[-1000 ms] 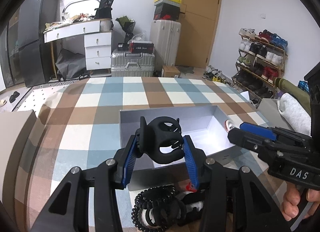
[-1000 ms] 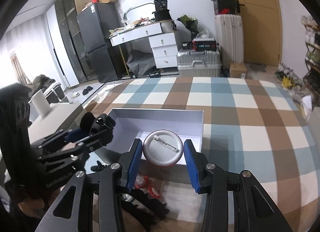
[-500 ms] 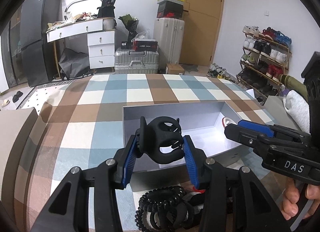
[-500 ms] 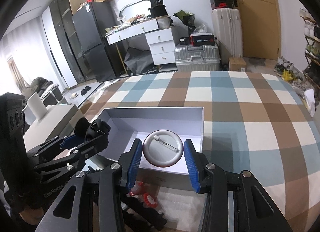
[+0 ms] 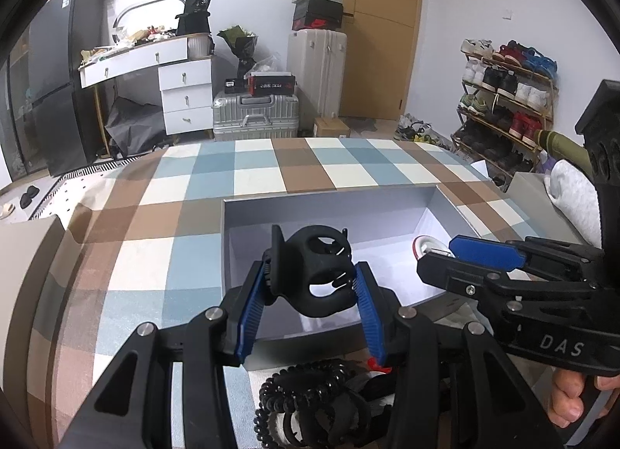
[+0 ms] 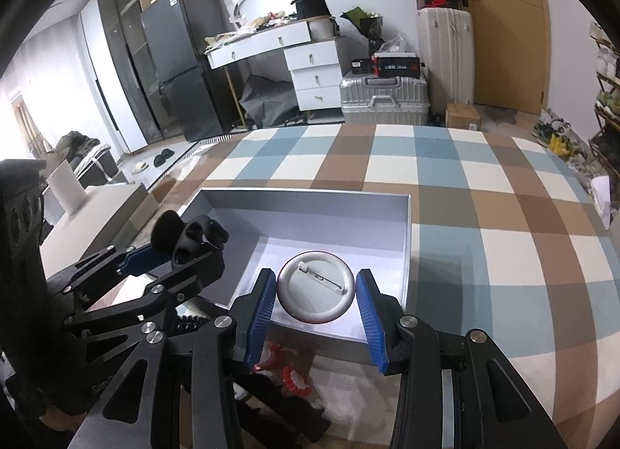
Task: Organize jewelry
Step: 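Carry the clip and badge into the grey box and open both tools, then withdraw both open tools from the grey box back to the pile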
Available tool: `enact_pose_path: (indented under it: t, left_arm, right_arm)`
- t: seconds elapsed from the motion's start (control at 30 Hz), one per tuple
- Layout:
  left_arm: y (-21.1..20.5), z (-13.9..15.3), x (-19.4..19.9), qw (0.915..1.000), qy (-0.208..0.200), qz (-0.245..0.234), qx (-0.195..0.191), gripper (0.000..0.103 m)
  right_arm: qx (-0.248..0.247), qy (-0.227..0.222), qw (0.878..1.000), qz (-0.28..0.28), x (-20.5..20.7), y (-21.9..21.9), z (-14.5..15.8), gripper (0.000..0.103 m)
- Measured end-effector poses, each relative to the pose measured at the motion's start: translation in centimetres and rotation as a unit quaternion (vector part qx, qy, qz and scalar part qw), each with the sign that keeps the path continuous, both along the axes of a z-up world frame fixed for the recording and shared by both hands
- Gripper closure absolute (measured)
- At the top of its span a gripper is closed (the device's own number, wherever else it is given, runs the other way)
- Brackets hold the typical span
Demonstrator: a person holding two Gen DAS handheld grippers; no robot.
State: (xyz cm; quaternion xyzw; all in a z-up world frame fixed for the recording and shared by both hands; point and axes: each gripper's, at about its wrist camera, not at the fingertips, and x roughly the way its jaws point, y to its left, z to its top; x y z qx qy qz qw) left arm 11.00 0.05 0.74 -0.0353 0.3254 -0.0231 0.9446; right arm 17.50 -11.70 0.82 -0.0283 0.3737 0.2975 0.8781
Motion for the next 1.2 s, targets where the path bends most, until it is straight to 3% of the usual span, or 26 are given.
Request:
enact_pose_path:
  t: [0.47, 0.6, 0.7, 0.73, 0.77, 0.83, 0.9, 1.0, 1.1, 1.2]
  left_arm:
    - [-0.2, 0.0, 0.0, 1.0000, 0.000, -0.002, -0.002, 0.064]
    - [0.1, 0.1, -0.2, 0.9998, -0.002, -0.001, -0.019, 0.064]
    - [0.6, 0.2, -0.3, 0.9993, -0.003, 0.000, -0.038, 0.063]
    - [0.6, 0.3, -0.4, 0.9992, -0.005, 0.001, -0.039, 0.060]
    - [0.6, 0.4, -0.5, 0.9992, -0.008, 0.002, -0.039, 0.056]
    - [0.7, 0.6, -0.8, 0.9991, -0.015, 0.005, -0.039, 0.039]
    - [0.8, 0.8, -1.2, 0.9986, -0.024, 0.001, -0.048, 0.032]
    - [1.1, 1.1, -1.9, 0.9983, -0.032, 0.008, -0.048, 0.018]
    - [1.6, 1.2, -2.6, 0.9981, -0.035, 0.020, -0.046, 0.016]
    - [2.1, 1.1, -3.1, 0.9977, -0.034, 0.035, -0.046, 0.001]
  right_arm:
    - [0.004, 0.002, 1.000, 0.005, 0.0, -0.2, 0.0, 0.061]
    - [0.008, 0.003, 1.000, 0.005, -0.1, -0.2, 0.0, 0.061]
    - [0.020, -0.008, 1.000, 0.012, -0.6, -0.4, 0.5, 0.044]
    - [0.022, -0.016, 1.000, 0.012, -0.8, -0.5, 0.7, 0.037]
    - [0.019, -0.030, 0.999, 0.010, -1.2, -0.6, 1.1, 0.036]
    - [0.008, -0.044, 0.999, 0.006, -1.6, -0.6, 1.5, 0.036]
    - [0.005, -0.045, 0.999, 0.005, -1.9, -0.7, 1.7, 0.032]
    - [0.008, -0.044, 0.999, -0.003, -2.1, -1.4, 1.8, 0.018]
    - [0.005, -0.038, 0.999, -0.011, -2.3, -2.4, 1.7, 0.010]
    - [-0.001, -0.031, 0.999, -0.020, -2.6, -3.2, 1.6, 0.001]
